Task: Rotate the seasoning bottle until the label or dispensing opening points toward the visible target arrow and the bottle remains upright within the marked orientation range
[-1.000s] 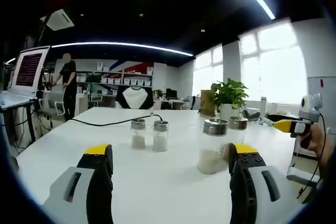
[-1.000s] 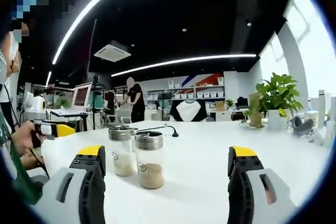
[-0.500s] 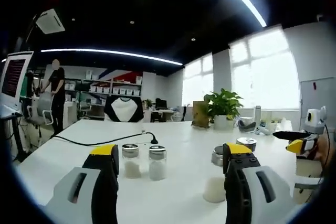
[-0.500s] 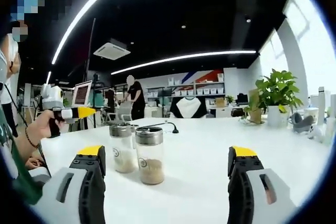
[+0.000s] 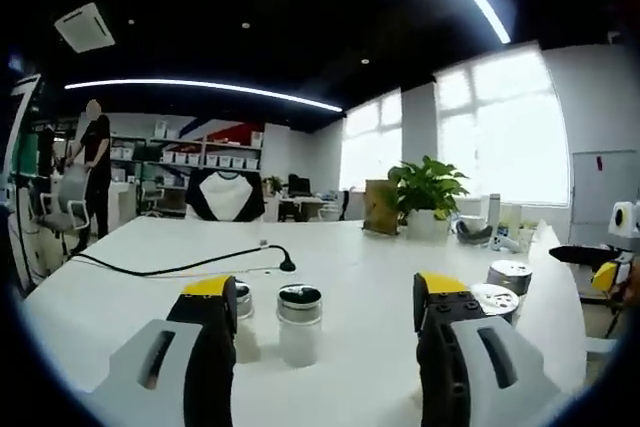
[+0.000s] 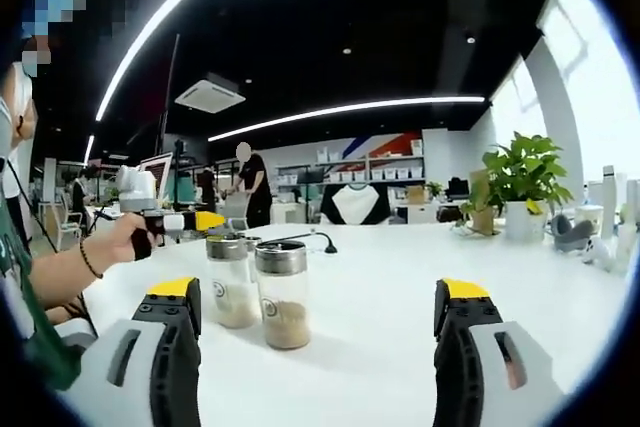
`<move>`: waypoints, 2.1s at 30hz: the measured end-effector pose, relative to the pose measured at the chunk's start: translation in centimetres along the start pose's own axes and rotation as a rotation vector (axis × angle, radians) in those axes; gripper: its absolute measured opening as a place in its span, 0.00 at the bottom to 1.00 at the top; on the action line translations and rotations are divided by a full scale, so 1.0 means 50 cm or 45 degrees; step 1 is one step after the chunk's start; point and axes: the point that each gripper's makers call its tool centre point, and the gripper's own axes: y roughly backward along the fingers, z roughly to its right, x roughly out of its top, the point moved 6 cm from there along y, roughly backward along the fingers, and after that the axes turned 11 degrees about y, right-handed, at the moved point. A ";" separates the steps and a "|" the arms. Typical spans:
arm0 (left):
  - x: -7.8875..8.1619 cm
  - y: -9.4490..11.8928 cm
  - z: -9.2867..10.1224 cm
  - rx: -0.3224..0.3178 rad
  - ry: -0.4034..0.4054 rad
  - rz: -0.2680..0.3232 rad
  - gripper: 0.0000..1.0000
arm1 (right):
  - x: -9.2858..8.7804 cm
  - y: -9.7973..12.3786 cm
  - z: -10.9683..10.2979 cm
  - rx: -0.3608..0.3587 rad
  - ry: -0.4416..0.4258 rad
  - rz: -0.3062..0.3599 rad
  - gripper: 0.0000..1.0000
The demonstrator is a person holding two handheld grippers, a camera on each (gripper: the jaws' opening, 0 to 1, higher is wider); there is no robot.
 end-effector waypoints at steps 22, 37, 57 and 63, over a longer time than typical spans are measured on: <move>-0.068 -0.110 -0.034 0.029 -0.046 -0.091 0.55 | -0.002 0.002 0.000 -0.005 0.039 -0.028 0.99; -0.069 -0.135 -0.057 0.047 0.015 -0.033 0.34 | -0.002 0.004 0.001 -0.002 0.040 -0.045 0.99; -0.070 -0.143 -0.052 0.070 -0.051 -0.035 0.32 | -0.002 0.005 0.008 -0.009 0.031 -0.053 0.98; -0.069 -0.137 -0.049 0.048 -0.006 -0.036 0.32 | -0.008 0.003 0.012 -0.013 0.024 -0.065 0.98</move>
